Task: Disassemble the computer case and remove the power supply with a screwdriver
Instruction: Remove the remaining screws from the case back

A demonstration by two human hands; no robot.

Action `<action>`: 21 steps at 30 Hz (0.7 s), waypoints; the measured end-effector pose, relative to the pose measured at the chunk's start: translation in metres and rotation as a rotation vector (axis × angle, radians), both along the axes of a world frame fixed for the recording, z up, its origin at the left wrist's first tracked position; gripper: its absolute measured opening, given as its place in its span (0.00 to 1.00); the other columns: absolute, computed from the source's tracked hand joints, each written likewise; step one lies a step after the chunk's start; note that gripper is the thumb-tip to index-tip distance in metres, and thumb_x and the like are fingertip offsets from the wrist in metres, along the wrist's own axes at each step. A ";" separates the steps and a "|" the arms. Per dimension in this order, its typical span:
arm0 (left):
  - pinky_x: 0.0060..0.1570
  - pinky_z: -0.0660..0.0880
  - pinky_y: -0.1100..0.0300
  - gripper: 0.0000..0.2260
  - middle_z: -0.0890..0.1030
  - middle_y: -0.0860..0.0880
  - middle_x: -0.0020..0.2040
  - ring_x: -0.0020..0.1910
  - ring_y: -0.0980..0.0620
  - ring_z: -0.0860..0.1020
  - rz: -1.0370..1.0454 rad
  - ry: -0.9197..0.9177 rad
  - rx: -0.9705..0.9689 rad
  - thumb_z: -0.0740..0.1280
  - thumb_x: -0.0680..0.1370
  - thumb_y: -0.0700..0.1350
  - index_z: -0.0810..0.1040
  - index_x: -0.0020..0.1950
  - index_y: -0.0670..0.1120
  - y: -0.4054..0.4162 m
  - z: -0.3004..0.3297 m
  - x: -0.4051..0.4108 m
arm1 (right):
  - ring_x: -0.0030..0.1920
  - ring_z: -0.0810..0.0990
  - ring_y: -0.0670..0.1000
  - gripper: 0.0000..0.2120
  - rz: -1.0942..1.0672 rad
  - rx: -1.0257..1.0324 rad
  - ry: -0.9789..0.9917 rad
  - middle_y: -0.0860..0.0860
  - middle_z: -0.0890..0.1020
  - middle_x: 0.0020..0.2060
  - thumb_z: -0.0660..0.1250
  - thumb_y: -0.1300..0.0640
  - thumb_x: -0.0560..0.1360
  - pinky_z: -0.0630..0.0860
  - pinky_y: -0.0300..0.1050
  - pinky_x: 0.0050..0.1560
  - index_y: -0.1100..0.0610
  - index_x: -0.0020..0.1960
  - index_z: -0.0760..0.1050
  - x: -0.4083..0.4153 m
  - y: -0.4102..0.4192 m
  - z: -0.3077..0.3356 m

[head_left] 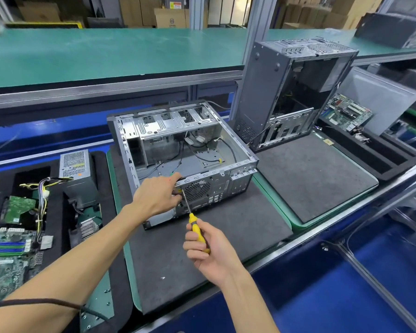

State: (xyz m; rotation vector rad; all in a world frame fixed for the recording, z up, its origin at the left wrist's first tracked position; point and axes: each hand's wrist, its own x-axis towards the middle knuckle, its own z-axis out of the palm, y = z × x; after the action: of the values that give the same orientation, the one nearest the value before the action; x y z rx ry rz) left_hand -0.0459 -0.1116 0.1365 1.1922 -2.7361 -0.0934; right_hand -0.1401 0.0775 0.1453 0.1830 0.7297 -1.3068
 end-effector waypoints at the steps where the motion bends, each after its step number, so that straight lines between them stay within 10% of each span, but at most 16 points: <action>1: 0.36 0.69 0.57 0.23 0.85 0.53 0.51 0.46 0.43 0.82 0.000 0.007 0.003 0.66 0.75 0.53 0.68 0.69 0.54 0.000 0.000 0.000 | 0.23 0.61 0.44 0.11 -0.002 0.008 0.040 0.50 0.67 0.29 0.61 0.56 0.83 0.57 0.35 0.18 0.62 0.46 0.74 0.001 0.000 0.000; 6: 0.38 0.72 0.55 0.23 0.86 0.53 0.51 0.47 0.43 0.82 -0.012 0.020 0.020 0.66 0.75 0.53 0.68 0.70 0.54 -0.001 0.000 0.000 | 0.23 0.65 0.45 0.11 0.029 0.049 1.419 0.48 0.70 0.27 0.64 0.54 0.82 0.59 0.34 0.23 0.53 0.43 0.66 0.013 0.004 -0.012; 8: 0.37 0.71 0.56 0.23 0.86 0.53 0.51 0.46 0.43 0.82 -0.012 0.022 0.011 0.67 0.75 0.53 0.69 0.70 0.54 0.000 -0.001 0.000 | 0.26 0.68 0.45 0.11 -0.021 0.018 1.646 0.46 0.71 0.26 0.65 0.51 0.81 0.63 0.34 0.25 0.50 0.42 0.66 0.016 0.007 -0.016; 13: 0.35 0.70 0.56 0.21 0.86 0.52 0.50 0.43 0.42 0.82 -0.008 0.023 -0.007 0.66 0.75 0.52 0.70 0.67 0.52 0.001 0.001 0.002 | 0.30 0.67 0.47 0.21 0.144 0.124 0.796 0.49 0.69 0.31 0.54 0.48 0.86 0.65 0.39 0.30 0.60 0.47 0.80 0.007 -0.006 -0.005; 18: 0.48 0.76 0.53 0.21 0.83 0.53 0.56 0.53 0.45 0.80 -0.031 -0.016 0.003 0.66 0.76 0.52 0.68 0.68 0.49 0.009 0.005 0.004 | 0.27 0.73 0.47 0.09 0.107 0.042 0.724 0.50 0.77 0.31 0.63 0.55 0.83 0.70 0.39 0.27 0.61 0.51 0.73 0.010 -0.002 -0.003; 21: 0.57 0.70 0.52 0.20 0.77 0.49 0.60 0.59 0.48 0.74 -0.100 0.331 -0.098 0.70 0.75 0.45 0.73 0.66 0.46 0.032 0.009 0.014 | 0.25 0.66 0.46 0.09 0.102 0.041 0.740 0.50 0.74 0.29 0.66 0.54 0.82 0.61 0.38 0.24 0.59 0.50 0.70 0.012 -0.005 -0.001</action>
State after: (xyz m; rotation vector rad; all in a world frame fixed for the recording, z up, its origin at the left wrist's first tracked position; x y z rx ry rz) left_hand -0.0321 -0.0798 0.1454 0.9207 -2.4769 -0.1512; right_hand -0.1278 0.0723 0.1439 -0.3237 1.3706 -1.2574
